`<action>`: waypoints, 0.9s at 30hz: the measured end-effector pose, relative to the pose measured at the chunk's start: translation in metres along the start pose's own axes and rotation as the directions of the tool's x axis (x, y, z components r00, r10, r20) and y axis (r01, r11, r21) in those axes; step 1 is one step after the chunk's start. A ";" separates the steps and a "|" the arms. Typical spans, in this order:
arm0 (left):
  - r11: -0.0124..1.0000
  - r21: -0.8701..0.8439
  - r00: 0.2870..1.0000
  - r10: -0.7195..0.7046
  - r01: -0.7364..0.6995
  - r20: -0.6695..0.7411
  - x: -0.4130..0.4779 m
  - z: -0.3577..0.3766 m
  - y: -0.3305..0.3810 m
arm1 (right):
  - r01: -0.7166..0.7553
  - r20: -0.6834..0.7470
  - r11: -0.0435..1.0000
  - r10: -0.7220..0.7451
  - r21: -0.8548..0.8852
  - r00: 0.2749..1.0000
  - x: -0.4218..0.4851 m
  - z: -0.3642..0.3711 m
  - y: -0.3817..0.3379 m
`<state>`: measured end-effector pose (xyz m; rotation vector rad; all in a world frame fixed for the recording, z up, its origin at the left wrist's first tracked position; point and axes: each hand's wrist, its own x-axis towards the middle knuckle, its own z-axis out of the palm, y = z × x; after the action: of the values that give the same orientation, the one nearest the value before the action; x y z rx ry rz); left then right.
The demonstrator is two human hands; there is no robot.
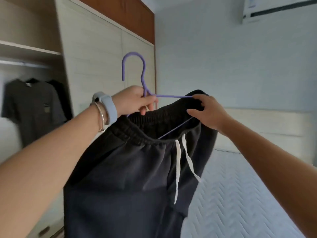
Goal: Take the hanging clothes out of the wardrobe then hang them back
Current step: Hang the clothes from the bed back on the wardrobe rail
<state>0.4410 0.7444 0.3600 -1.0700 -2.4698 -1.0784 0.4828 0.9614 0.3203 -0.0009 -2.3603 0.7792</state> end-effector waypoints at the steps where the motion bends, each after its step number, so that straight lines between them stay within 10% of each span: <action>1: 0.999 0.040 0.999 0.005 -0.003 -0.039 -0.008 -0.014 0.008 | 0.041 -0.023 0.998 -0.042 -0.052 0.999 0.000 -0.003 -0.011; 5: 0.982 0.183 0.992 -0.033 0.055 -0.123 -0.038 -0.058 0.028 | 0.137 -0.293 0.990 -0.141 -0.035 0.946 -0.002 -0.017 -0.043; 11: 0.954 0.224 0.966 -0.152 0.198 -0.207 -0.091 -0.092 0.032 | -0.008 0.009 0.999 0.008 -0.040 1.000 -0.021 -0.002 -0.072; 18: 0.821 0.424 0.922 -0.310 0.383 -0.233 -0.159 -0.117 0.032 | 0.084 0.108 0.922 -0.134 0.378 0.985 -0.043 0.024 -0.140; 23: 0.737 0.562 0.927 -0.303 0.375 -0.221 -0.200 -0.135 0.031 | 0.149 0.054 0.784 -0.226 0.603 0.973 -0.063 0.048 -0.215; 27: 0.769 0.480 0.900 -0.292 0.423 -0.324 -0.246 -0.175 0.009 | 0.352 0.002 0.837 -0.389 0.419 0.921 -0.086 0.080 -0.277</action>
<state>0.6081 0.4933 0.3704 -0.2818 -2.5935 -0.4716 0.5577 0.6742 0.3691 0.6653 -2.1278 1.0753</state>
